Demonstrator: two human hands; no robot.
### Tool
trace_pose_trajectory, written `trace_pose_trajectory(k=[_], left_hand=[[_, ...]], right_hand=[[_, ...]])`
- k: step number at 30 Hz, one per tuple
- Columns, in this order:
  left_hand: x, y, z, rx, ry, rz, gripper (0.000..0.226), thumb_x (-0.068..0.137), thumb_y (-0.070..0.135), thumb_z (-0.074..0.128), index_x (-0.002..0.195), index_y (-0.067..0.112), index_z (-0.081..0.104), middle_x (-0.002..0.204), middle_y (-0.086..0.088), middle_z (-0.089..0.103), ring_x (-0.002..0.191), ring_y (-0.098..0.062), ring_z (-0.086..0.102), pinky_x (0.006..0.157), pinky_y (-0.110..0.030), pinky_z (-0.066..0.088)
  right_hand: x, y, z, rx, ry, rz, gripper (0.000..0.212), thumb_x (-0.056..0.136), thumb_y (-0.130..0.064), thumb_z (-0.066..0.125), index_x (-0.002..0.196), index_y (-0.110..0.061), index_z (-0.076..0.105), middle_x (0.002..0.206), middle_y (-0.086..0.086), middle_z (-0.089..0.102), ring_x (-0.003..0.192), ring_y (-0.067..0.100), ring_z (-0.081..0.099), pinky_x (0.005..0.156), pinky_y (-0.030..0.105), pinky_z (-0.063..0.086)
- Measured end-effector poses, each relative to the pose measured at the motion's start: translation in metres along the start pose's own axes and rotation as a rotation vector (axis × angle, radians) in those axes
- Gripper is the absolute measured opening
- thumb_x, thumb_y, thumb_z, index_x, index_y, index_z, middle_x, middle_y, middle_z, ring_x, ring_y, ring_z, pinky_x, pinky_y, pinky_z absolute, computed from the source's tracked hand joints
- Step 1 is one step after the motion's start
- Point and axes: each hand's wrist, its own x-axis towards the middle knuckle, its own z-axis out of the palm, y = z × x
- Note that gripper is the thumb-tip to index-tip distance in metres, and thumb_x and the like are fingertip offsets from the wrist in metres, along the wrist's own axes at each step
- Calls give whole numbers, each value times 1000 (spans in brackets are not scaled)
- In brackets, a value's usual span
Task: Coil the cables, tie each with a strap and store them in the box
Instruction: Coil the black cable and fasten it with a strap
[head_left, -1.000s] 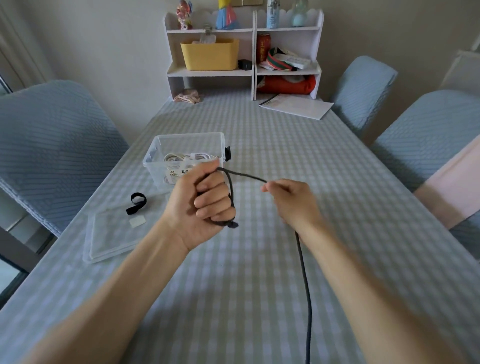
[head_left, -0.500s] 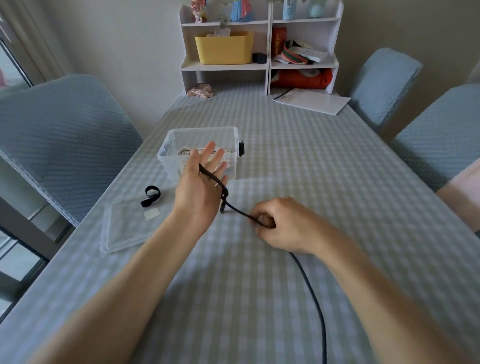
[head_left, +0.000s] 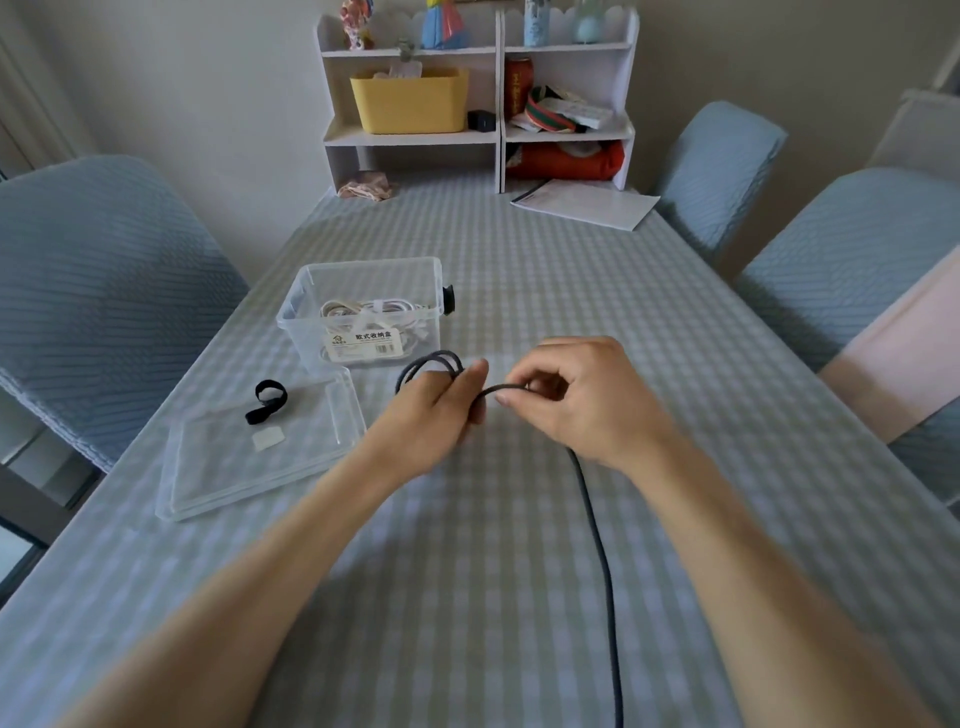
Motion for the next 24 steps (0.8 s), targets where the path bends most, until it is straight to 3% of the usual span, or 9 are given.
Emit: trace_pose_trajectory(k=[5, 9, 12, 16, 21, 24], left_hand=[[-4, 0, -4, 5, -205, 19, 62, 106, 35, 40, 47, 17, 37, 46, 2, 34, 43, -14, 30, 51, -26, 29], [-5, 2, -16, -265, -311, -66, 54, 100, 35, 48, 52, 15, 34, 45, 1, 23, 40, -14, 18, 45, -24, 20], [-7, -1, -22, -464, -384, -131, 49, 97, 31, 49, 55, 17, 29, 43, 2, 19, 39, -13, 14, 45, -26, 18], [-7, 0, -27, -779, -420, -211, 44, 87, 30, 49, 48, 21, 30, 37, 7, 18, 34, -8, 14, 41, -24, 15], [-9, 5, -28, -1064, -456, -249, 43, 85, 27, 42, 45, 22, 29, 35, 9, 15, 36, -10, 4, 40, -22, 10], [-11, 7, -24, -1103, -501, -244, 42, 85, 27, 43, 49, 24, 23, 38, 8, 10, 35, -10, 5, 40, -22, 10]], right_hand=[[-1, 12, -2, -110, 0, 41, 22, 77, -40, 82, 72, -21, 70, 66, -12, 58, 63, 4, 55, 60, 31, 48], [-3, 24, -5, -137, 0, 127, 38, 83, -54, 70, 67, -19, 68, 60, -7, 57, 58, 9, 54, 55, 33, 46], [-6, 25, 0, -8, -62, 208, 38, 87, -51, 68, 68, -18, 68, 55, -7, 57, 51, 10, 53, 53, 33, 45], [-6, 10, 10, 186, -137, 240, 13, 93, -32, 67, 94, -21, 74, 82, -13, 70, 66, 2, 65, 64, 20, 48], [-5, 2, 14, 485, -306, 305, 41, 91, -35, 70, 130, -27, 62, 125, -14, 66, 101, 12, 69, 85, 33, 57], [-6, 0, 13, 644, -362, 267, 42, 91, -27, 68, 132, -25, 61, 126, -8, 67, 109, 13, 67, 82, 33, 57]])
